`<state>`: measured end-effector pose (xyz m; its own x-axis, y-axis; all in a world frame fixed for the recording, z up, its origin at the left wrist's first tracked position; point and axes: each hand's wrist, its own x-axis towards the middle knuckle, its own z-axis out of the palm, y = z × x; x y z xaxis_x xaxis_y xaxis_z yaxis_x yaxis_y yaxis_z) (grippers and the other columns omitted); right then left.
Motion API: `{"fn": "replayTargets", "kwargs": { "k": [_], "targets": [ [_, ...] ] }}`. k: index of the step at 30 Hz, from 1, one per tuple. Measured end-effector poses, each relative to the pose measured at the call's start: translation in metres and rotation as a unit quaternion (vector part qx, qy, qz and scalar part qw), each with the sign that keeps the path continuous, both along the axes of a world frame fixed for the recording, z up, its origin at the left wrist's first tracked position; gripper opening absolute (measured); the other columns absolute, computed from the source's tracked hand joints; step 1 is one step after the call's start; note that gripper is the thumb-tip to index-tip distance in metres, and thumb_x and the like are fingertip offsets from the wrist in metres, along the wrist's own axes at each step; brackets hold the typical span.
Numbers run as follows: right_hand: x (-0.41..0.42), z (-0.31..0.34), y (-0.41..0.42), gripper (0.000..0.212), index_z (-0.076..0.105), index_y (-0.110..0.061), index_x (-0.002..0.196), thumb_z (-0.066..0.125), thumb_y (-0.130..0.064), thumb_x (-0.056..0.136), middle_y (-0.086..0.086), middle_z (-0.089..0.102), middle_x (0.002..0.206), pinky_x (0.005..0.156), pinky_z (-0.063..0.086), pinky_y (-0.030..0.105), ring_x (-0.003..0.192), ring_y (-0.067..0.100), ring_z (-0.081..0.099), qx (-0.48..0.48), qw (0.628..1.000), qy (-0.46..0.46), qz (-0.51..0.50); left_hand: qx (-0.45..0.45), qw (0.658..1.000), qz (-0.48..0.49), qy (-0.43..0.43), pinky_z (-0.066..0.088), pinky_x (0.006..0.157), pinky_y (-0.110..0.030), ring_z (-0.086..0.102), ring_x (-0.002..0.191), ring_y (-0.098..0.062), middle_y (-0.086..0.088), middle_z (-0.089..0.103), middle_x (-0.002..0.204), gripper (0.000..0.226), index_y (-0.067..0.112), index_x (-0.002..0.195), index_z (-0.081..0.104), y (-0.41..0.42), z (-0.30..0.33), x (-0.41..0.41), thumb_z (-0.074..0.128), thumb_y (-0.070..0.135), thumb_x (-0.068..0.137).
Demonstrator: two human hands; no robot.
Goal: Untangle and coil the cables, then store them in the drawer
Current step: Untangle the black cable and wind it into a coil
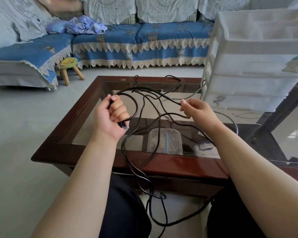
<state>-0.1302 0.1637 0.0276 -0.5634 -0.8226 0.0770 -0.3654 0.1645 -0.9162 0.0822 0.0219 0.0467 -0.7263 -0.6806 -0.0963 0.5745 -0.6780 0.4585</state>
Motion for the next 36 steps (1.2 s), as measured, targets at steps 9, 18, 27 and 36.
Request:
{"fn": "replayTargets", "kwargs": {
  "k": [9,18,27,36],
  "targets": [
    [0.053,0.003,-0.005,0.026,0.038,-0.019,0.085,0.042,-0.04,0.098,-0.002,0.046,0.06,0.048,0.036,0.028,0.059,0.028,0.054,0.144,0.871,0.47,0.013,-0.065,0.989,0.08,-0.104,0.018,0.036,-0.017,0.022,0.034,-0.005,0.008,0.042,0.052,0.045,0.02,0.066,0.04,0.002,0.002,-0.008,0.027,0.038,0.105],
    [0.088,-0.009,-0.009,0.029,0.054,-0.014,0.073,0.067,-0.037,0.084,0.0,0.057,0.06,0.046,0.026,0.026,0.055,0.027,0.059,0.016,0.803,0.579,0.142,-0.237,0.946,0.045,-0.218,0.059,0.063,-0.034,0.069,0.063,-0.021,-0.005,0.066,0.062,0.05,0.014,0.067,0.045,0.016,0.0,-0.022,0.024,0.035,0.107],
    [0.082,0.004,-0.012,0.038,0.066,-0.014,0.08,0.044,-0.045,0.088,-0.003,0.062,0.077,0.062,0.041,0.031,0.072,0.022,0.055,-0.129,0.875,0.437,0.162,-0.304,0.899,-0.062,-0.309,0.043,0.051,-0.02,0.05,0.057,-0.011,0.0,0.053,0.065,0.042,0.015,0.074,0.042,0.02,-0.006,-0.022,0.03,0.039,0.105],
    [0.066,0.02,-0.008,0.04,0.05,-0.015,0.099,0.063,-0.05,0.083,-0.003,0.063,0.074,0.057,0.044,0.034,0.064,0.022,0.057,-0.063,0.946,0.316,0.038,-0.258,0.895,-0.228,-0.282,0.027,0.035,-0.017,0.029,0.03,-0.006,0.0,0.039,0.046,0.057,0.02,0.052,0.056,0.047,-0.004,-0.039,0.032,0.024,0.102]
  ]
}}
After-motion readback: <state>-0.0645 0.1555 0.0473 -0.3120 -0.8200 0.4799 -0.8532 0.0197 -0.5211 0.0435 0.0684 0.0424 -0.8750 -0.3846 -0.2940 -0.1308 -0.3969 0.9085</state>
